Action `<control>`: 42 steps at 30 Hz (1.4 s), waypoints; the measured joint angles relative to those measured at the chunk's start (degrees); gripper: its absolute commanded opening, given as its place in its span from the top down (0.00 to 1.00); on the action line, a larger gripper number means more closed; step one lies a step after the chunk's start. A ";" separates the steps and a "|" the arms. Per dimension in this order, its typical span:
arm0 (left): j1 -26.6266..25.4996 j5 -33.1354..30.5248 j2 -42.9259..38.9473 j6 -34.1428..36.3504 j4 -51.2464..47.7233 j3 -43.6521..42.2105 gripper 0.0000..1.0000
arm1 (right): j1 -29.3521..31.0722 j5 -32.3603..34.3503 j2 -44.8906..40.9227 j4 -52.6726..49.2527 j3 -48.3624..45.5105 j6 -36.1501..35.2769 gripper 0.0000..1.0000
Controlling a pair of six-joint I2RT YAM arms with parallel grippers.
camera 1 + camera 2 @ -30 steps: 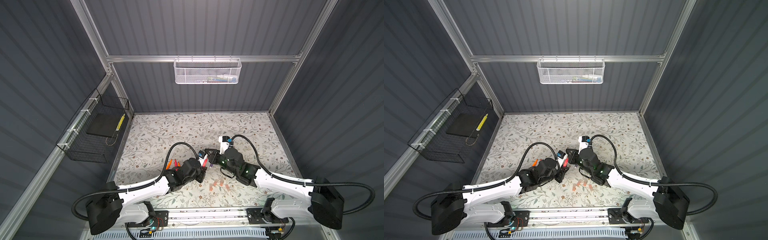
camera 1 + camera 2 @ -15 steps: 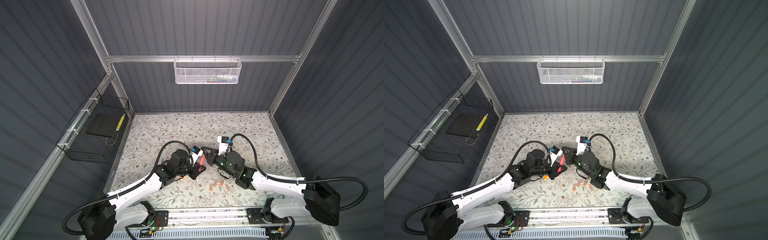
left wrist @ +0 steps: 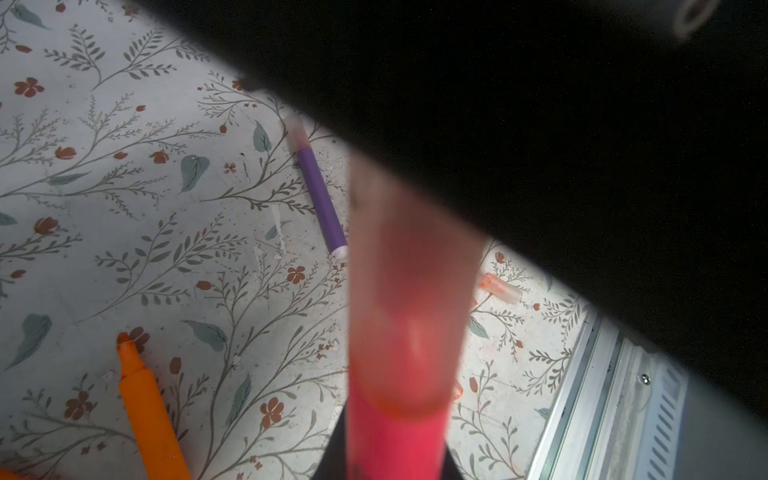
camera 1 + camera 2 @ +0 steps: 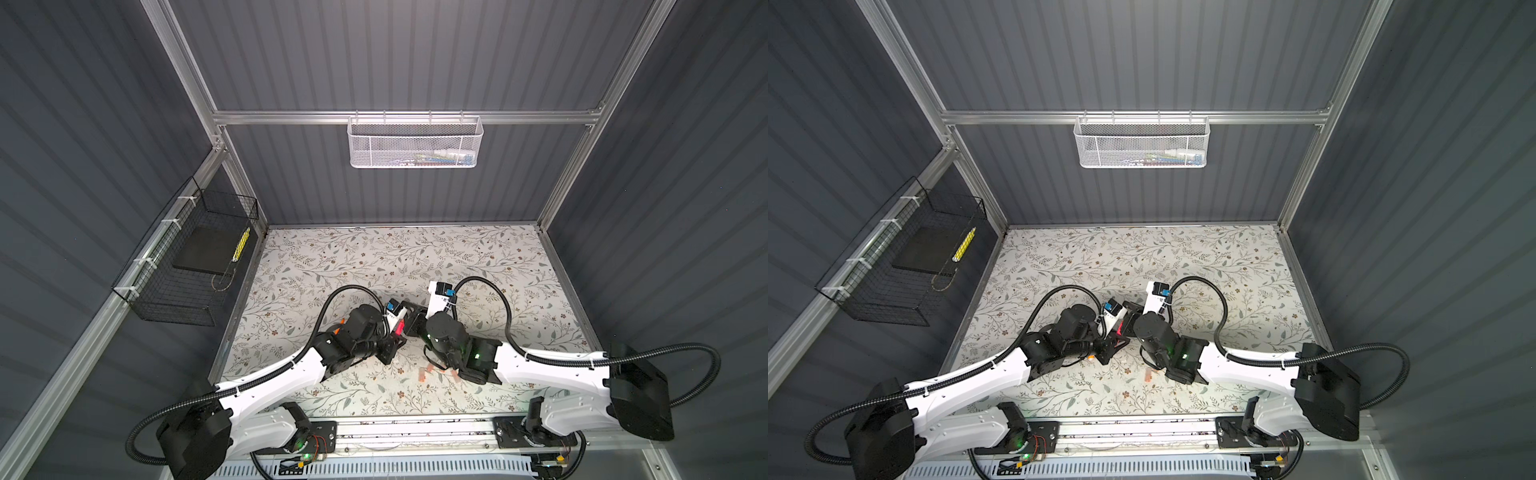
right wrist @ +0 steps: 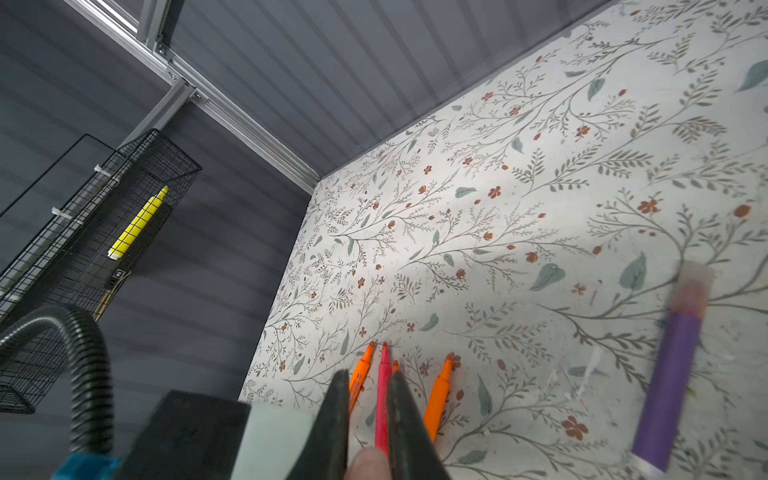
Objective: Insert the pens into the pen caps
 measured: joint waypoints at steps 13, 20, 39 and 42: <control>-0.09 5.51 -1.55 -0.28 6.58 -2.78 1.00 | -2.01 -3.74 -6.93 -2.78 -2.49 -1.57 0.82; 4.42 -4.72 4.66 -11.91 8.87 -2.84 1.00 | -5.97 -2.89 -16.33 -14.03 -6.10 -3.87 0.54; 1.31 -9.49 18.62 -21.81 5.77 4.48 1.00 | -26.32 4.11 -30.64 -24.74 -16.02 -11.21 0.33; -0.46 -10.78 21.79 -21.84 4.39 7.56 1.00 | -31.08 5.07 -32.48 -24.61 -17.29 -13.81 0.33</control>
